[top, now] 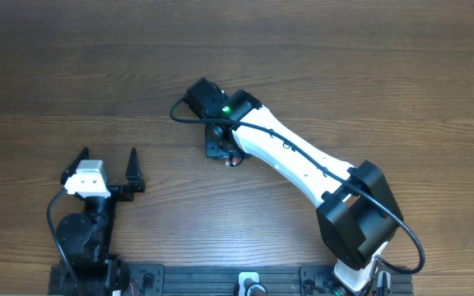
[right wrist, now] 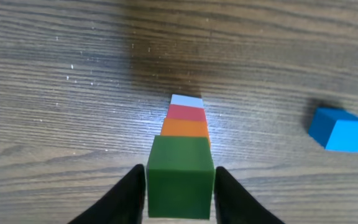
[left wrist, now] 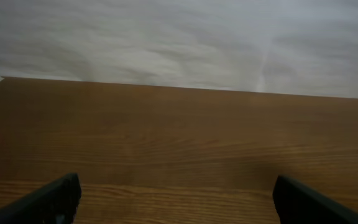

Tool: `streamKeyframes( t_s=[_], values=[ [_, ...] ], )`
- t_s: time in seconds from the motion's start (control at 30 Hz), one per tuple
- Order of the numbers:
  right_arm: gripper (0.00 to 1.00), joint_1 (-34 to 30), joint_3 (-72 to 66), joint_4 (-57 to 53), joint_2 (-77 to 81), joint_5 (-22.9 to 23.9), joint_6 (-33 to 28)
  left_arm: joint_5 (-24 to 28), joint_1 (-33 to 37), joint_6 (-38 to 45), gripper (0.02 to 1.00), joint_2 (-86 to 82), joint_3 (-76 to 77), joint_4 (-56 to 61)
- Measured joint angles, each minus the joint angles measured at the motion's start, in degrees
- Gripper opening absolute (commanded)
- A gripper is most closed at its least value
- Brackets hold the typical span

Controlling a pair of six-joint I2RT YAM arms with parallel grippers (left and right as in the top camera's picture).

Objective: Stack Cubes

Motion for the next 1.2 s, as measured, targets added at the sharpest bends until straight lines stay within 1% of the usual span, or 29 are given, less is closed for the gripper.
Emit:
streamKeyframes(
  t_s=[0.1,0.13,0.17,0.2,0.27,0.5,0.67,0.8,1.0,1.1,1.2],
  values=[
    [0.549,0.00,-0.09,0.00,0.00,0.02,0.22,0.00,0.00,0.00,1.000,0.00,0.00,0.00],
    [0.614,0.00,-0.09,0.00,0.00,0.04,-0.31,0.00,0.00,0.00,1.000,0.00,0.00,0.00],
    [0.658,0.00,-0.09,0.02,0.00,0.04,-0.04,0.00,0.00,0.00,1.000,0.00,0.00,0.00],
    [0.752,0.00,-0.09,0.00,0.00,0.02,0.04,0.00,0.00,0.00,1.000,0.00,0.00,0.00],
    [0.993,0.00,-0.09,0.04,0.00,-0.04,0.13,0.00,0.00,0.00,1.000,0.00,0.00,0.00],
    [0.991,-0.07,0.13,0.09,0.00,1.03,-0.63,0.00,0.00,0.00,1.000,0.00,0.00,0.00],
    [0.993,-1.03,5.79,-3.54,-0.13,3.58,-2.91,0.00,0.00,0.00,1.000,0.00,0.00,0.00],
    [0.993,-4.85,10.08,-6.54,-2.67,5.73,-4.98,0.00,0.00,0.00,1.000,0.00,0.00,0.02],
    [0.991,-14.80,10.34,-12.57,-9.11,7.37,-8.44,0.00,0.00,0.00,1.000,0.00,0.00,0.00],
    [0.991,-17.55,6.67,-12.00,-10.62,7.80,-9.16,0.00,0.00,0.00,1.000,0.00,0.00,0.00],
    [0.991,-18.84,-0.26,-7.23,-10.64,7.13,-9.94,0.00,0.00,0.00,1.000,0.00,0.00,0.00]
  ],
)
